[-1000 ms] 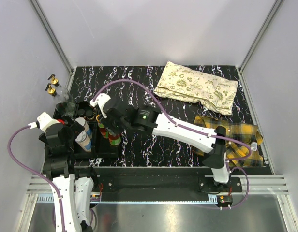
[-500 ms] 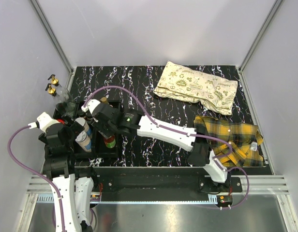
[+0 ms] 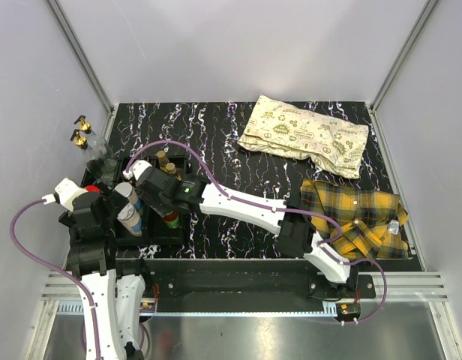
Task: Organize the condiment bottles
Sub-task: Place the bottle in the storage box.
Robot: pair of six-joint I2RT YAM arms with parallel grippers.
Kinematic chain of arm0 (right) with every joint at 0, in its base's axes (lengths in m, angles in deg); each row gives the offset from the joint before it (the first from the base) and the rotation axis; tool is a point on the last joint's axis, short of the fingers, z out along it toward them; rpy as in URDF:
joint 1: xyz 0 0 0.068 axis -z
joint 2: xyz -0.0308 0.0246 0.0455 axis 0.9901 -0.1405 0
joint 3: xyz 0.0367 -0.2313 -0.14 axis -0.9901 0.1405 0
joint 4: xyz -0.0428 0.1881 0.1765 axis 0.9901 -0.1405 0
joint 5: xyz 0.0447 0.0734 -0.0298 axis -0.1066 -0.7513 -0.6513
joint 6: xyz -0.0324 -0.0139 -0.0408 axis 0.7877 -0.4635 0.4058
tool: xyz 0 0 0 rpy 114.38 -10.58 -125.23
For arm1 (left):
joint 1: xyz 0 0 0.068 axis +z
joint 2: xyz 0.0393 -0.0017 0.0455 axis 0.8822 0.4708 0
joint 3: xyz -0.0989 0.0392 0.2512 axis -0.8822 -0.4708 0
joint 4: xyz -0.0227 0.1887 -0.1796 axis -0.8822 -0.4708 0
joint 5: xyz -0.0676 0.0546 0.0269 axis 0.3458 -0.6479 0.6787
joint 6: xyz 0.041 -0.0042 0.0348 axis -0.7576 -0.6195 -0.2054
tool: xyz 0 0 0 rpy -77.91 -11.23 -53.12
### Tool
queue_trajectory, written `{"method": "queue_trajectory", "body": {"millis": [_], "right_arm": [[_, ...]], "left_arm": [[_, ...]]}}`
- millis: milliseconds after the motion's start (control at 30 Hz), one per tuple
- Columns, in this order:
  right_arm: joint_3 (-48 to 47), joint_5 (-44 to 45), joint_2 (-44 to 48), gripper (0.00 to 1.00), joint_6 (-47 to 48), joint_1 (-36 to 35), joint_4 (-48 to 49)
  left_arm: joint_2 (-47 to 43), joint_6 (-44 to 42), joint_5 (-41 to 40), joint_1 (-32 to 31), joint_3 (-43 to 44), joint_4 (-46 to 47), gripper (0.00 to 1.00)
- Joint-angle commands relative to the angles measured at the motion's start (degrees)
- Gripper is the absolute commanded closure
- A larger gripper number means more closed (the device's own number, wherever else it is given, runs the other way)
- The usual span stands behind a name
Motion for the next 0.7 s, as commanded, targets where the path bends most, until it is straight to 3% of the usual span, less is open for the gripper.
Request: {"method": "queue_trajectory", "body": {"millis": [0, 100, 200, 500, 600, 667], "right_arm": [[-4.1, 2.8, 0.6, 0.72, 0.7, -0.3, 2.0], [-4.2, 3.0, 0.9, 0.49, 0.6, -0.2, 1.6], [-4.5, 2.8, 1.2, 0.32, 0.5, -0.3, 1.5], [-5.1, 3.1, 3.8, 0.19, -0.6, -0.3, 0.6], [-4.2, 4.5, 6.4, 0.02, -1.6, -0.2, 0.0], [-3.0, 6.6, 8.7, 0.00, -2.4, -0.2, -0.1]], "left_arm": [[0.2, 0.9, -2.4, 0.2, 2.2, 0.9, 0.01], [0.2, 1.1, -2.8, 0.1, 2.4, 0.8, 0.01], [0.3, 1.2, -3.1, 0.1, 2.5, 0.7, 0.01], [0.3, 0.6, -2.4, 0.1, 3.6, 0.2, 0.01], [0.4, 0.5, -1.9, 0.2, 4.4, -0.5, 0.01], [0.3, -0.9, 0.8, 0.1, 5.3, -0.7, 0.01]]}}
